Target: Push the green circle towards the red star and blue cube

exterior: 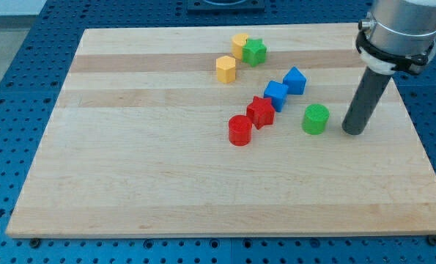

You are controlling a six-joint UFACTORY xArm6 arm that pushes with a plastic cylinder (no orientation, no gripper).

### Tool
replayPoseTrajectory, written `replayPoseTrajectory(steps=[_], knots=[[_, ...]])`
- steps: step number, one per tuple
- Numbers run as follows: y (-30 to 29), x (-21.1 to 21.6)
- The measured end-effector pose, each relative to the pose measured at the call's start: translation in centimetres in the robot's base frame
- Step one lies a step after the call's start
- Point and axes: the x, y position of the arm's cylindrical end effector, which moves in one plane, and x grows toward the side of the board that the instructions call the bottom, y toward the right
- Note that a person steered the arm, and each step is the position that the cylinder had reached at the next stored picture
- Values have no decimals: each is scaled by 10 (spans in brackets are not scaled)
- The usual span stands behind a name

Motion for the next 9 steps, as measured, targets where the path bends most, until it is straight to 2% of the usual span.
replayPoseTrajectory(steps=[3, 7, 9], knots=[[-41, 0], [-12, -31], [-22, -6]])
